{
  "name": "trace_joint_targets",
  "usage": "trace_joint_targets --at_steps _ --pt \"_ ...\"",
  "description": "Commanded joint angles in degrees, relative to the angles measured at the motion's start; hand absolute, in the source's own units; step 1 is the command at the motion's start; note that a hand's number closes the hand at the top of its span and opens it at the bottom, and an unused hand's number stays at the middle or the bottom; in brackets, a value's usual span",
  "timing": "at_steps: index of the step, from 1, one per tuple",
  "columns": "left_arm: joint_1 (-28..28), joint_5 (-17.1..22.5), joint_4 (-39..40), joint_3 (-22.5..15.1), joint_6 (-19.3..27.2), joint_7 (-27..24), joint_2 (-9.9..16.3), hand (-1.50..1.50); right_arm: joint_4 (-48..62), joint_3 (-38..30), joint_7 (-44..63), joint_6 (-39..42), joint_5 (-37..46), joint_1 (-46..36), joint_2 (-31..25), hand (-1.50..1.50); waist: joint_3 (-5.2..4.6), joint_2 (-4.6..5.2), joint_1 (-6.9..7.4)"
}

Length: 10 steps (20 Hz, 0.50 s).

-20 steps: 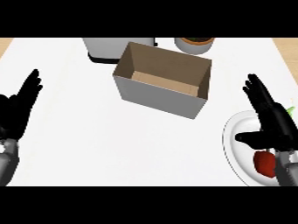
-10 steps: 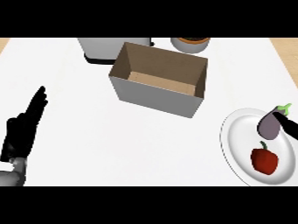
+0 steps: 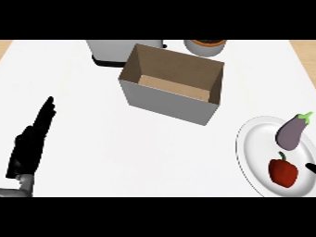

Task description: Pick the bell pepper from the plate and place it in the cardboard box

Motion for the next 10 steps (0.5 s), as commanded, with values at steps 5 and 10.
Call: trace_joint_targets --at_steps 5,10 --pt "0.88 -1.07 -0.58 -0.82 0.66 -0.87 -1.20 0.00 -8.95 7.97 22.86 19.45 3.45 6.95 -14.07 -1.50 -0.14 0.18 0.69" --pt "-0.19 -1.51 -0.62 -1.02 -0.89 0.23 -0.58 0.00 -18.25 12.69 40.50 28.03 0.72 1.00 -15.50 -1.50 0.07 0.15 1.20"
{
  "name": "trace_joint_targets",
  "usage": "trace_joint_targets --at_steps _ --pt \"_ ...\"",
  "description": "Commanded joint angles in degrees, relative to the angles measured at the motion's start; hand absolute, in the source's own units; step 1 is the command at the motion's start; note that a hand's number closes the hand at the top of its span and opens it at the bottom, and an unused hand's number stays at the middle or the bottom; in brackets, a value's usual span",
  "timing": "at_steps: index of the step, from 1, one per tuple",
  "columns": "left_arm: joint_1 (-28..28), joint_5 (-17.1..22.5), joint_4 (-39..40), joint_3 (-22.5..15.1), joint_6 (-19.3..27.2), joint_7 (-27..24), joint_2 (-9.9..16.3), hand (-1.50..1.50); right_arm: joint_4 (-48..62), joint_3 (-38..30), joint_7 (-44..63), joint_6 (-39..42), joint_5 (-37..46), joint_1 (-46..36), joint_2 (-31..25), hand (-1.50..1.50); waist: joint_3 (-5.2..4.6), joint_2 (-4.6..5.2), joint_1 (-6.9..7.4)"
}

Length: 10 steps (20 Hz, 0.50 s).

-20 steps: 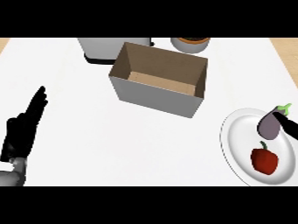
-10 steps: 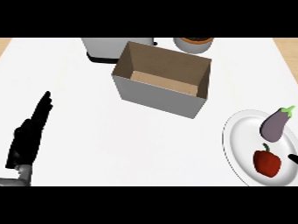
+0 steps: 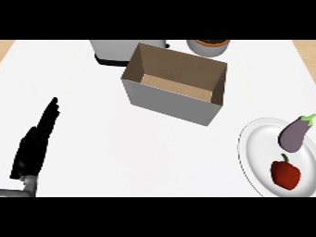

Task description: Pick the bell pepper from the plate and place it in the cardboard box

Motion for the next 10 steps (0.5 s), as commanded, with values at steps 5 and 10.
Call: trace_joint_targets --at_steps 5,10 --pt "2.26 -1.51 -3.09 0.46 -0.86 0.70 -0.50 0.00 -4.70 4.84 21.33 10.27 0.42 -9.64 1.68 -1.50 0.24 -0.12 0.11" --pt "-1.15 -0.60 1.74 4.57 -3.51 -1.09 -0.47 0.00 -3.38 7.80 25.23 9.84 7.98 -11.66 7.85 -1.50 0.24 -0.09 -0.38"
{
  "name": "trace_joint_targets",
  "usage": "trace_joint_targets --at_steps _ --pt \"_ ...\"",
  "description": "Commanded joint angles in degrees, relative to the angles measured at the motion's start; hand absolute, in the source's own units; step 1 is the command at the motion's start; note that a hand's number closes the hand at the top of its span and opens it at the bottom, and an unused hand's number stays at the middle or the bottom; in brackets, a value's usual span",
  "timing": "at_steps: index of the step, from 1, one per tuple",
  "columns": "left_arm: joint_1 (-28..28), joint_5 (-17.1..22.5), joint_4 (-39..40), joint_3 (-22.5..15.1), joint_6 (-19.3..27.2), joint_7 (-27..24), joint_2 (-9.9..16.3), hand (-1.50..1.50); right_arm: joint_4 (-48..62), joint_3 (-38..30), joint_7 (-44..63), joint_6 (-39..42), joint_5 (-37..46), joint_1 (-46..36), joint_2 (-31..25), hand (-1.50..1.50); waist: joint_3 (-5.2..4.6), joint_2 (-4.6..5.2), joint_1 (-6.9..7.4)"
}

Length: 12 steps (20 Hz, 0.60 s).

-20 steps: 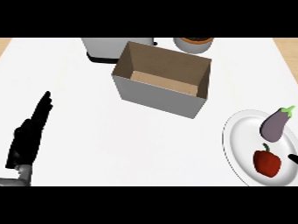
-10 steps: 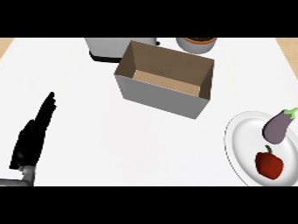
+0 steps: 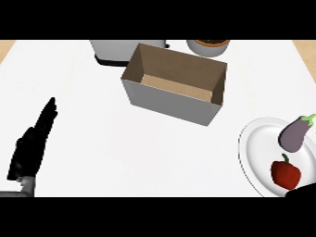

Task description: Pick the bell pepper from the plate and place it in the cardboard box

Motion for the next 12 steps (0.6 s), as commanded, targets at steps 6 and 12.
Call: trace_joint_targets --at_steps 6,12 --pt "-1.86 -2.39 2.14 1.76 -1.40 0.57 -2.18 0.00 4.48 3.54 4.84 1.61 8.48 -1.83 9.17 -1.50 0.05 -0.02 -0.42" --pt "-2.05 -4.01 4.45 2.75 -2.43 -1.26 -4.25 0.00 13.31 -0.61 -1.55 4.24 10.19 -4.18 11.04 -1.50 0.06 0.02 -0.32"
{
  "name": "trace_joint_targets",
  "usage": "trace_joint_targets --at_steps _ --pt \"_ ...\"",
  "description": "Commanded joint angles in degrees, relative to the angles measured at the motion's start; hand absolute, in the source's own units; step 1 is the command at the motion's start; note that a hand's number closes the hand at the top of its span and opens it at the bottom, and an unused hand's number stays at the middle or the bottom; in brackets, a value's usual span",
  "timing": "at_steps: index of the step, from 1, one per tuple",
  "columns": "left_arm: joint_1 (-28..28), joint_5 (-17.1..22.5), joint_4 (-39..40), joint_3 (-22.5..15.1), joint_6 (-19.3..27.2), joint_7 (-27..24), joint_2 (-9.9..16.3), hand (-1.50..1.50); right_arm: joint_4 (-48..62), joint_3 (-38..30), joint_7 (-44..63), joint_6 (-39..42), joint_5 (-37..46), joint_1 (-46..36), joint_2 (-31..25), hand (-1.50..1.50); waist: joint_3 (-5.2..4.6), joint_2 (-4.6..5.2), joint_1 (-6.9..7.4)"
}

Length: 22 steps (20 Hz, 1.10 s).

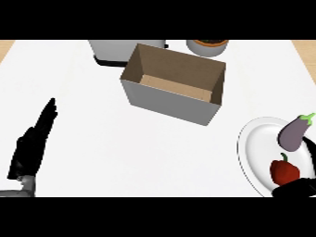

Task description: Pick the bell pepper from the plate and place it in the cardboard box

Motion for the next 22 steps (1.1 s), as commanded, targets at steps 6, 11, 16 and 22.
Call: trace_joint_targets --at_steps 6,11,16,22 --pt "0.98 -1.68 -3.52 2.15 -2.47 2.13 -1.67 0.00 3.51 -4.46 -5.87 3.98 3.77 1.79 3.43 -1.50 0.02 -0.01 0.00" --pt "-0.92 -4.44 -2.30 1.27 -1.53 2.89 -4.64 0.00 2.10 -7.23 -6.65 4.99 4.75 2.82 5.28 -1.50 0.01 -0.02 -0.22" --pt "0.85 -4.51 -2.06 3.83 -3.85 0.68 -4.86 0.00 4.76 -8.75 -8.17 6.07 8.26 0.14 9.07 -1.50 0.01 -0.01 -0.05" --pt "0.53 -4.94 -2.41 5.08 -5.89 1.62 -5.30 0.00 7.01 -8.34 -8.35 5.67 12.31 -0.13 13.41 -1.50 0.01 -0.01 -0.03"
